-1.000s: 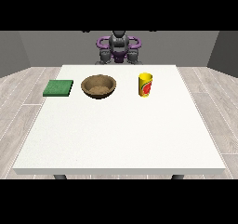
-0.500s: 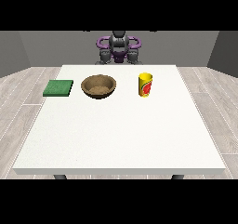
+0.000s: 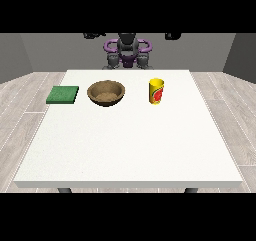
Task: Pick the cup and pour the ball into the bowl, then pick the bowl and place it on the pad
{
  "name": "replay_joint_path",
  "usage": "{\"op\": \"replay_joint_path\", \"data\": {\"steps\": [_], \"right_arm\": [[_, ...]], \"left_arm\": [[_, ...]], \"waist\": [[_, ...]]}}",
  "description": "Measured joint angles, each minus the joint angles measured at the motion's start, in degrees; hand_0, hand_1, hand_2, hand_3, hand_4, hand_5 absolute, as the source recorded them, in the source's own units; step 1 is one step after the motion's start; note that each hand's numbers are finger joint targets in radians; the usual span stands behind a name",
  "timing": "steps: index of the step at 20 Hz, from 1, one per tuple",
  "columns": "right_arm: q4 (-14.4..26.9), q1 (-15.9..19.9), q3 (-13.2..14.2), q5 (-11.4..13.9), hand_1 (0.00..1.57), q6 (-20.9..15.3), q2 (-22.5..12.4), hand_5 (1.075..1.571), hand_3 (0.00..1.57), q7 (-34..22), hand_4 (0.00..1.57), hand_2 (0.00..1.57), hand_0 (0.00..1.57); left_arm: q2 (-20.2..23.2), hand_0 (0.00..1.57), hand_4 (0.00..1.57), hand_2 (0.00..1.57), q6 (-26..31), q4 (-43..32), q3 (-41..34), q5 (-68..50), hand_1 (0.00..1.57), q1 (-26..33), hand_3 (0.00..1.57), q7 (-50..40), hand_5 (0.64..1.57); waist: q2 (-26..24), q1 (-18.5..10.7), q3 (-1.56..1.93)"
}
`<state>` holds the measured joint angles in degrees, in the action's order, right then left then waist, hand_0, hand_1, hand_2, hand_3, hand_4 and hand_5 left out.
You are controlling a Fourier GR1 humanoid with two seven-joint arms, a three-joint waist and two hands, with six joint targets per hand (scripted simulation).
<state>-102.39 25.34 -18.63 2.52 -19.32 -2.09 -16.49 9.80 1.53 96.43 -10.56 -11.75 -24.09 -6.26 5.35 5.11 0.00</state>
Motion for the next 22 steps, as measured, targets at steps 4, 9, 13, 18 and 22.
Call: {"op": "replay_joint_path", "data": {"steps": [4, 9, 13, 18, 22], "right_arm": [[-1.9, 1.6, 1.8, -1.8, 0.00, 2.9, -0.9, 1.568, 0.00, 0.6, 0.00, 0.00, 0.00], [-6.3, 3.1, 4.3, -3.1, 0.00, 5.0, -2.6, 1.568, 0.00, -1.5, 0.00, 0.00, 0.00], [-8.0, 2.0, 5.7, -3.0, 0.00, 6.1, -3.6, 1.568, 0.00, -1.2, 0.00, 0.00, 0.00], [-10.0, -0.1, 7.5, -4.2, 0.00, 7.6, -3.7, 1.568, 0.00, -2.4, 0.00, 0.00, 0.00], [-10.9, -1.8, 11.0, -7.0, 0.00, 10.3, -5.3, 1.566, 0.00, -2.1, 0.00, 0.00, 0.00]], "left_arm": [[1.3, 0.00, 0.00, 0.00, 0.1, -6.3, -1.5, 2.5, 0.00, -1.8, 0.00, 6.7, 1.434], [1.9, 0.00, 0.00, 0.00, 2.4, -15.9, -4.1, 3.5, 0.00, 0.7, 0.00, 18.7, 1.405], [1.1, 0.00, 0.00, 0.00, 3.1, -23.2, -4.3, 5.1, 0.00, 2.0, 0.00, 27.1, 1.407], [1.9, 0.00, 0.00, 0.00, 4.8, -33.4, -5.0, 5.6, 0.00, 0.5, 0.00, 33.2, 1.437], [1.2, 0.00, 0.00, 0.00, 4.9, -39.0, -5.1, 6.1, 0.00, 0.4, 0.00, 38.0, 1.439]], "waist": [[4.0, 2.4, -0.01], [7.4, 4.1, -0.04], [8.2, 4.3, -0.04], [6.9, 4.3, -0.03], [6.8, 4.5, -0.03]]}}
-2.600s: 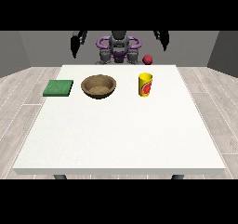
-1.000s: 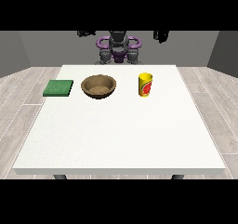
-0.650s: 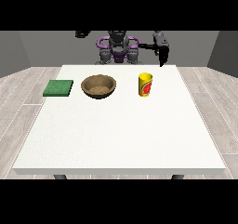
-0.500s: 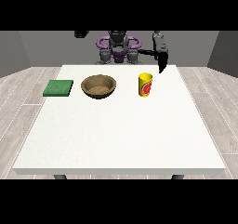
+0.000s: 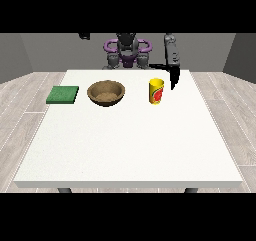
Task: Pick the cup and pour the ball into the bowl, then pick the bowl and place it on the pad
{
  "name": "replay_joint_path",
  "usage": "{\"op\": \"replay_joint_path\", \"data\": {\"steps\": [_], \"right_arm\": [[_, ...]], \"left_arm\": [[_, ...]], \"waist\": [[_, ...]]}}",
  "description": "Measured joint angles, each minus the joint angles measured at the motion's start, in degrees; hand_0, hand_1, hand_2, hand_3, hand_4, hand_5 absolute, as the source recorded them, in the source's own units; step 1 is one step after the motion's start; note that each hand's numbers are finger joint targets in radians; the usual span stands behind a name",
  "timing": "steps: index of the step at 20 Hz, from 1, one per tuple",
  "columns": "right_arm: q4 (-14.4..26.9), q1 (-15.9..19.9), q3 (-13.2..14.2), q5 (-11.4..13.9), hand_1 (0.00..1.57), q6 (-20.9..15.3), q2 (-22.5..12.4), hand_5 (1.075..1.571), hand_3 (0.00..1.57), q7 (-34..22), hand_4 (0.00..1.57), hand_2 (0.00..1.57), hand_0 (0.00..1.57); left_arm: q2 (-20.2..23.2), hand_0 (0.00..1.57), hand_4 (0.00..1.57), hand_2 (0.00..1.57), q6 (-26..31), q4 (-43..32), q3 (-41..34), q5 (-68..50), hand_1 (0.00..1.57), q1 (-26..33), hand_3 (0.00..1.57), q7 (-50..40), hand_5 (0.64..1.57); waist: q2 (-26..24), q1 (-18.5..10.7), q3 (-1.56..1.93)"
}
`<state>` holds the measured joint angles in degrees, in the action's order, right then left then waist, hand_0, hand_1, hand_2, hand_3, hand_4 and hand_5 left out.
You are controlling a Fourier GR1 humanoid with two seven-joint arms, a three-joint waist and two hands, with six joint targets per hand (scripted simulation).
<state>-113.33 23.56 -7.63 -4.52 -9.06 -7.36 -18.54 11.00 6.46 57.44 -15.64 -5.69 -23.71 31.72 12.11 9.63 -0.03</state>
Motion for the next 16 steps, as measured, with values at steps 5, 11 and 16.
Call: {"op": "replay_joint_path", "data": {"steps": [5, 11, 16], "right_arm": [[-1.8, -1.0, 4.0, -3.4, 0.00, 3.0, -1.7, 1.568, 0.00, 0.4, 0.00, 0.00, 0.00], [-6.0, -3.0, 7.6, -7.3, 0.00, 6.7, -4.2, 1.567, 0.00, -0.1, 0.00, 0.00, 0.00], [-9.5, -3.6, 10.9, -10.4, 0.00, 8.7, -6.3, 1.566, 0.00, -1.3, 0.00, 0.00, 0.00]], "left_arm": [[1.1, 0.00, 0.00, 0.00, 0.0, -7.8, -1.4, 0.1, 0.00, -2.6, 0.00, 5.0, 1.418], [2.0, 0.00, 0.00, 0.00, -1.2, -15.7, -3.1, 0.3, 0.00, -4.9, 0.00, 11.1, 1.431], [3.2, 0.00, 0.00, 0.00, -1.5, -21.5, -4.4, 0.1, 0.00, -7.3, 0.00, 14.9, 1.439]], "waist": [[1.0, 1.1, 0.00], [2.7, 4.0, -0.01], [4.6, 5.7, -0.02]]}}
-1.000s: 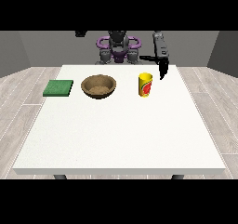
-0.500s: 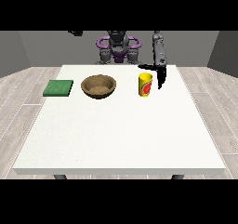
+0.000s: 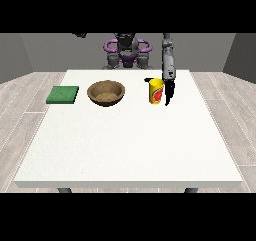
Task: Pick the cup and pour the ball into the bowl, then pick the bowl and place it on the pad
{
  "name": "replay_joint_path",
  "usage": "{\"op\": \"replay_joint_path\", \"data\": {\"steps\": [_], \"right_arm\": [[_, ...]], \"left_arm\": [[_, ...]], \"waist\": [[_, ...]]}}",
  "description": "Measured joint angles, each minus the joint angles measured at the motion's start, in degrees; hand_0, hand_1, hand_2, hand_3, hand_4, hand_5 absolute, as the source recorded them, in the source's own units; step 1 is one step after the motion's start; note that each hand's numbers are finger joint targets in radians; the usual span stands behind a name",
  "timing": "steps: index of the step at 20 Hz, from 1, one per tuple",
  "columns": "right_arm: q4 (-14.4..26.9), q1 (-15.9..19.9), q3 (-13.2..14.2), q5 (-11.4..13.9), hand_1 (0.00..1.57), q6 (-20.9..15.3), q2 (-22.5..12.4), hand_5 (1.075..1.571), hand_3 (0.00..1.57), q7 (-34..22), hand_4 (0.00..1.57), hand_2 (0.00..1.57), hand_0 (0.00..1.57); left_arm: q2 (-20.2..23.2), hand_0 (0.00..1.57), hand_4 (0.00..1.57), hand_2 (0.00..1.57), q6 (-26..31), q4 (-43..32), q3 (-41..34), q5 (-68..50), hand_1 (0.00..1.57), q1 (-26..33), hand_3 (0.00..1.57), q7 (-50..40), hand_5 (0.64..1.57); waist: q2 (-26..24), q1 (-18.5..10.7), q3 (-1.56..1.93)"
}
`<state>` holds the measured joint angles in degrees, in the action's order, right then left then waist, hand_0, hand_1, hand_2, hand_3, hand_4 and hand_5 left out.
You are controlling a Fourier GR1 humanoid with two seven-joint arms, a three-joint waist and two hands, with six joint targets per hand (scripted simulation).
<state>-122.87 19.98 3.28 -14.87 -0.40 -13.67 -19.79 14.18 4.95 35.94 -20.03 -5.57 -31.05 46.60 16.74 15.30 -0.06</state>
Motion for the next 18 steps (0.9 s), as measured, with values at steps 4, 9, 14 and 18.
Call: {"op": "replay_joint_path", "data": {"steps": [4, 9, 14, 18], "right_arm": [[-2.5, -0.6, 1.7, -1.9, 0.00, 1.1, -1.0, 1.562, 0.00, -0.6, 0.00, 0.00, 0.00], [-3.4, -0.5, 4.7, -5.3, 0.00, 2.9, -2.6, 1.561, 0.00, -0.8, 0.09, 0.00, 0.00], [-1.5, -2.8, 7.5, -7.6, 0.00, 4.2, -3.2, 1.558, 0.00, -0.9, 0.15, 0.00, 0.00], [3.0, -4.3, 8.5, -8.0, 0.00, 5.9, -3.2, 1.560, 0.00, 0.5, 0.23, 0.00, 0.00]], "left_arm": [[2.0, 1.32, 1.00, 1.57, -3.5, -2.3, -0.3, 1.9, 1.32, -0.3, 1.57, 4.2, 1.497], [3.1, 1.32, 1.08, 1.57, -11.0, -3.4, 0.2, 5.4, 1.32, -1.0, 1.57, 7.8, 1.484], [2.4, 1.34, 1.10, 1.57, -15.8, -4.4, 2.3, 8.6, 1.34, -1.6, 1.57, 6.9, 1.500], [1.2, 1.37, 1.11, 1.57, -21.9, -3.6, 6.1, 13.1, 1.37, -4.1, 1.57, 1.2, 1.506]], "waist": [[1.6, 1.2, 0.01], [3.1, 2.9, 0.16], [-0.7, 1.7, 0.17], [-4.9, 0.5, 0.14]]}}
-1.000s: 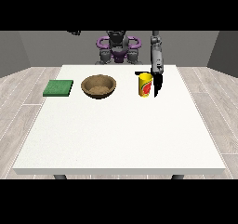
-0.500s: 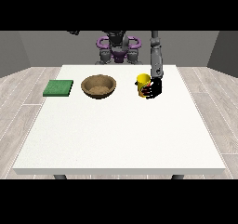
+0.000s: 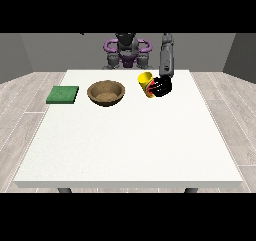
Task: Pick the cup and pour the ball into the bowl, then pick the bowl and place it on the pad
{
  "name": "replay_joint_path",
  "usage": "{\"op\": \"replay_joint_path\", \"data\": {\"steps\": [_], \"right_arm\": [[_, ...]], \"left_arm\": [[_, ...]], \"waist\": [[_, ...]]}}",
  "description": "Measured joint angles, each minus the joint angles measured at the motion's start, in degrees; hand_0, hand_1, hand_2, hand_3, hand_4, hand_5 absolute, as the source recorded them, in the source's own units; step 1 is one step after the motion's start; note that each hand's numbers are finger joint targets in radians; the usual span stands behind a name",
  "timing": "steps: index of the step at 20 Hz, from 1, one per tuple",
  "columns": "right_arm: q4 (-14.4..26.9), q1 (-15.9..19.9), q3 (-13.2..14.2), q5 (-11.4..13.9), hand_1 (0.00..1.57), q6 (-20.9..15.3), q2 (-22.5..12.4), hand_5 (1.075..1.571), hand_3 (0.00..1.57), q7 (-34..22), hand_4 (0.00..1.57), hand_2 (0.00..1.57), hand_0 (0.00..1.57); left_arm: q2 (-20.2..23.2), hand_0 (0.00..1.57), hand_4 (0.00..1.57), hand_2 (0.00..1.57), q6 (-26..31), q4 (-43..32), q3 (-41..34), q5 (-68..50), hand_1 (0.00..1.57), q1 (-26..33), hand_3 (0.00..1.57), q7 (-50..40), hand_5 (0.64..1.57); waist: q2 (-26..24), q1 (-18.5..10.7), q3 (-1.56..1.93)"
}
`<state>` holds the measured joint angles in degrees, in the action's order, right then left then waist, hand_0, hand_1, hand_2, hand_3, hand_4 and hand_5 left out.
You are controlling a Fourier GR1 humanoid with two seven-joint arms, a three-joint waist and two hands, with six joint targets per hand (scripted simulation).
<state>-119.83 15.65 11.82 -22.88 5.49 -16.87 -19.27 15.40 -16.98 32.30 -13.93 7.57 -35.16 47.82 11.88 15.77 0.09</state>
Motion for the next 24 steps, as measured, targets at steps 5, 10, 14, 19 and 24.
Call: {"op": "replay_joint_path", "data": {"steps": [5, 10, 14, 19, 24], "right_arm": [[4.0, 0.9, 0.4, 0.0, 0.00, 0.1, 0.0, 1.561, 0.00, 0.1, 0.26, 0.00, 0.00], [6.2, 2.9, -0.4, -0.3, 0.00, 1.0, -0.4, 1.562, 0.00, -0.1, 0.30, 0.00, 0.00], [7.2, 3.0, -0.3, -0.4, 0.00, 1.8, -0.2, 1.563, 0.00, 1.0, 0.33, 0.00, 0.00], [10.2, 3.6, -0.1, 0.6, 0.00, 2.1, 0.2, 1.564, 0.00, 2.8, 0.34, 0.00, 0.00], [13.4, 3.5, -0.7, 1.7, 0.00, 2.1, 0.9, 1.565, 0.00, 3.8, 0.37, 0.00, 0.00]], "left_arm": [[-0.7, 1.40, 1.06, 1.57, -8.2, -0.3, 5.9, 7.9, 1.40, -4.1, 1.57, -8.0, 1.548], [-0.8, 1.39, 0.92, 1.57, -18.7, -2.9, 11.4, 17.5, 1.39, -9.6, 1.57, -18.5, 1.561], [-1.0, 1.39, 0.92, 1.57, -23.8, -5.6, 14.4, 23.5, 1.39, -12.7, 1.57, -25.6, 1.561], [-1.9, 1.37, 0.80, 1.57, -27.8, -8.3, 18.6, 30.9, 1.37, -17.3, 1.57, -33.9, 1.567], [-2.6, 1.34, 0.82, 1.50, -32.0, -13.2, 26.0, 42.3, 1.34, -20.2, 1.57, -42.8, 1.537]], "waist": [[-2.8, -0.9, 0.00], [-3.4, 0.7, 0.03], [-3.0, 1.4, -0.03], [-3.0, 0.6, -0.02], [-5.5, -0.3, 0.03]]}}
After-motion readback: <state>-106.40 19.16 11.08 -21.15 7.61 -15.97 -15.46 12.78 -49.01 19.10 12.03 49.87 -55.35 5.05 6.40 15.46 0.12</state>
